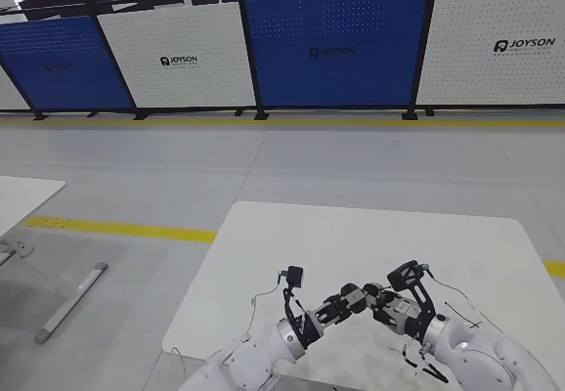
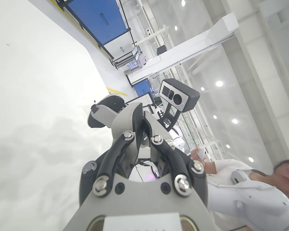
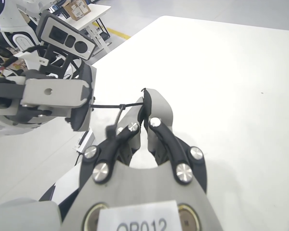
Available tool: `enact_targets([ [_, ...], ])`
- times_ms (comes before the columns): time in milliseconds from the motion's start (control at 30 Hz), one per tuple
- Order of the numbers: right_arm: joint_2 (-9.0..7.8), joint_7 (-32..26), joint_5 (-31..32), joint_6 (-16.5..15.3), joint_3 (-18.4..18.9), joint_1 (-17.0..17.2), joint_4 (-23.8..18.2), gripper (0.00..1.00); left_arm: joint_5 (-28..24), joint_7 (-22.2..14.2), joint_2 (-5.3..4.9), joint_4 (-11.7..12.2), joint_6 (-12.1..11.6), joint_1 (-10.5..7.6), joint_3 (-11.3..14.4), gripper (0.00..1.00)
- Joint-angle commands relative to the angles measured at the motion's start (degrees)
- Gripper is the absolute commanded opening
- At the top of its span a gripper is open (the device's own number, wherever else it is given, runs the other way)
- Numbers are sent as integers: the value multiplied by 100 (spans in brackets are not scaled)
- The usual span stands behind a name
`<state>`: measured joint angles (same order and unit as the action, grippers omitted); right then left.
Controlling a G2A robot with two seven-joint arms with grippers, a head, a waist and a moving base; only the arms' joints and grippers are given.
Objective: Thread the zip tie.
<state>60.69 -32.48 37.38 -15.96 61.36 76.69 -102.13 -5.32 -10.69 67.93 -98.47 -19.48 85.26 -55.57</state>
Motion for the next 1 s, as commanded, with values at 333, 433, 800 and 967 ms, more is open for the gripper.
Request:
enact_targets([
  [333, 24, -19, 15, -58, -39, -19, 107, 0, 0, -83, 4, -283, 0, 128, -51, 0],
  [433, 32, -14, 18, -58, -52, -30, 135, 0, 24, -129, -1, -358, 0, 192, -74, 0],
  [800, 61, 9, 49, -41, -96, -57, 180, 0, 60, -225, -4, -506, 0, 306, -139, 0],
  [967, 60, 232, -83, -57, 37, 9, 203, 100, 223, 243, 17, -295, 0, 287, -238, 0],
])
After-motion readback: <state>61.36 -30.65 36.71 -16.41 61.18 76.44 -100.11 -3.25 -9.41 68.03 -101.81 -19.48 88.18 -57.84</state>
